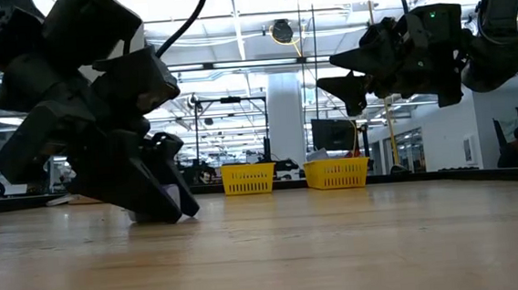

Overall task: Pick & Place Office items
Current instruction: Put the violet charger adapter into the right yellow bin

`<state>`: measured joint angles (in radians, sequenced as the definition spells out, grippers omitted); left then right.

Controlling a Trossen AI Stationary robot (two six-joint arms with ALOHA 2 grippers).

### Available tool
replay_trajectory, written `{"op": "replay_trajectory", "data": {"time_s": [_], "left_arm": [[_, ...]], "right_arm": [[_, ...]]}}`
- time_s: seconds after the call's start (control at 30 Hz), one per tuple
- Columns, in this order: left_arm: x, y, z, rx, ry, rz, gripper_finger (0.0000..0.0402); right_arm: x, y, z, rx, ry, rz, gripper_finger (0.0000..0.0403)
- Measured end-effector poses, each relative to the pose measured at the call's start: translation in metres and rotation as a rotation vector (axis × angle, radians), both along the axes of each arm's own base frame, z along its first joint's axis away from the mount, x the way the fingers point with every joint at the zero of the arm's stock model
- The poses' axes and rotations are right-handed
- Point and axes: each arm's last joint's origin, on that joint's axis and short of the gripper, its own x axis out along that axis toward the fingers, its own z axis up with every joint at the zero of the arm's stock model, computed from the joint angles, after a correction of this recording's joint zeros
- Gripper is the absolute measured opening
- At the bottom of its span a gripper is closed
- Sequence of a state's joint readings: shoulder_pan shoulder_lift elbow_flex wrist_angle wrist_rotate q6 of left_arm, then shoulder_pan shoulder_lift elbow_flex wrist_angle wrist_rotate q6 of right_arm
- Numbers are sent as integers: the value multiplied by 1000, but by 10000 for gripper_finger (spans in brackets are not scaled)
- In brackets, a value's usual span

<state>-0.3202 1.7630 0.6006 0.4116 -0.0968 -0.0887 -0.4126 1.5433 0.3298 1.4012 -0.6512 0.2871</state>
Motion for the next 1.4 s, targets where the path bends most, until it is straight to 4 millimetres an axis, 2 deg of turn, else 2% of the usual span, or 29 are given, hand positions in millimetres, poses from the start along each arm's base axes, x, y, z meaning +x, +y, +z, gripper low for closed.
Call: {"op": "replay_trajectory", "data": {"time_s": [0.2,0.37,0.53,0.73,0.9,1.03,1.4], "left_arm": [[-4,1,0,-31,54,21,151],[-6,4,12,-50,37,79,156],[-9,13,18,-75,37,302,204],[-13,15,14,-100,115,279,275],[-16,14,13,-154,178,281,304],[-20,15,15,-185,218,300,306],[-34,14,22,-177,314,299,275]], "right_arm": [[0,0,0,2,4,0,253],[0,0,-1,3,7,0,253],[0,0,-1,3,7,0,253],[0,0,-1,5,12,0,253],[0,0,-2,1,20,0,253],[0,0,-2,-2,19,0,253],[0,0,-3,0,24,-1,253]]}}
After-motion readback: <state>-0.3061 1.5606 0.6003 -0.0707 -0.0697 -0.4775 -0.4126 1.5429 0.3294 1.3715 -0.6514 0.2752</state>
